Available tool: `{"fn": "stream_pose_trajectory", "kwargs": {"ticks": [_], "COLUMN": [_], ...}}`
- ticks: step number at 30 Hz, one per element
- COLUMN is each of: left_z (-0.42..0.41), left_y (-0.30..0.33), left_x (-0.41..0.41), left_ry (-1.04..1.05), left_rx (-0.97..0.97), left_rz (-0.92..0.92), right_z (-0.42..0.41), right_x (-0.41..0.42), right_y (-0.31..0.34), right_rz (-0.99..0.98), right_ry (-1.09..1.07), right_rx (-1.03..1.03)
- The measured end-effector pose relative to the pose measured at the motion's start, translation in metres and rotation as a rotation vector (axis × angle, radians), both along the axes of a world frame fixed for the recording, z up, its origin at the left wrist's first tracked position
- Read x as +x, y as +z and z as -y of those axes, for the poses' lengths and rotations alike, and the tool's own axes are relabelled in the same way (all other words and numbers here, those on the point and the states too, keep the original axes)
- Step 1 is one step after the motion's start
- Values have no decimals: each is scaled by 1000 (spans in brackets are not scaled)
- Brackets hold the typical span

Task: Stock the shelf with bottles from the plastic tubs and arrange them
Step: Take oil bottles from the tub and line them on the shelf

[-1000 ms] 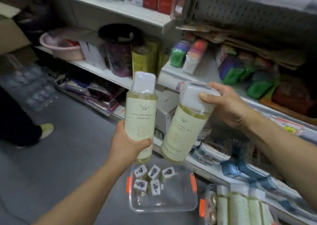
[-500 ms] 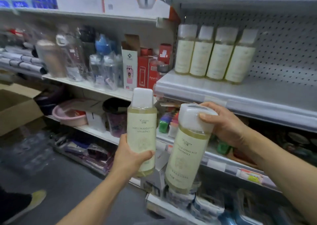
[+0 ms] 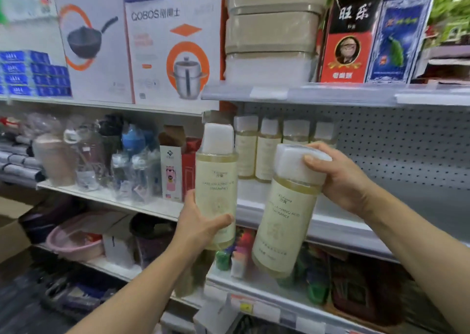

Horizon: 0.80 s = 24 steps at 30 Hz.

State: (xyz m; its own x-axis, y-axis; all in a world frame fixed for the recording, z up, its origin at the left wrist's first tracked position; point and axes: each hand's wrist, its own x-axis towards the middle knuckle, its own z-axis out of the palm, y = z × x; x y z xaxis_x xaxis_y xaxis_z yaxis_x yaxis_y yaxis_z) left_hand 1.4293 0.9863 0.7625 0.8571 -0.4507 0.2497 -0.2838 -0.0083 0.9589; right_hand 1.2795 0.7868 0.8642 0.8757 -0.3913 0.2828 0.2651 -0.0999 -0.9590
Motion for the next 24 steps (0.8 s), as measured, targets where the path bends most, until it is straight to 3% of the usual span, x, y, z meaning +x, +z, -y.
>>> {"fn": "stream_pose_trajectory", "kwargs": {"ticks": [18, 24], "left_z": [107, 133], "left_y": [26, 16], "left_x": [98, 137], "left_ry": [-62, -117], "left_rx": [-16, 7], "left_rz": [44, 44], "right_z": [71, 84], "right_x": [99, 129], "right_y": [19, 16], "right_rz": [103, 40], "right_ry": [-74, -144], "right_rx": [134, 14]}}
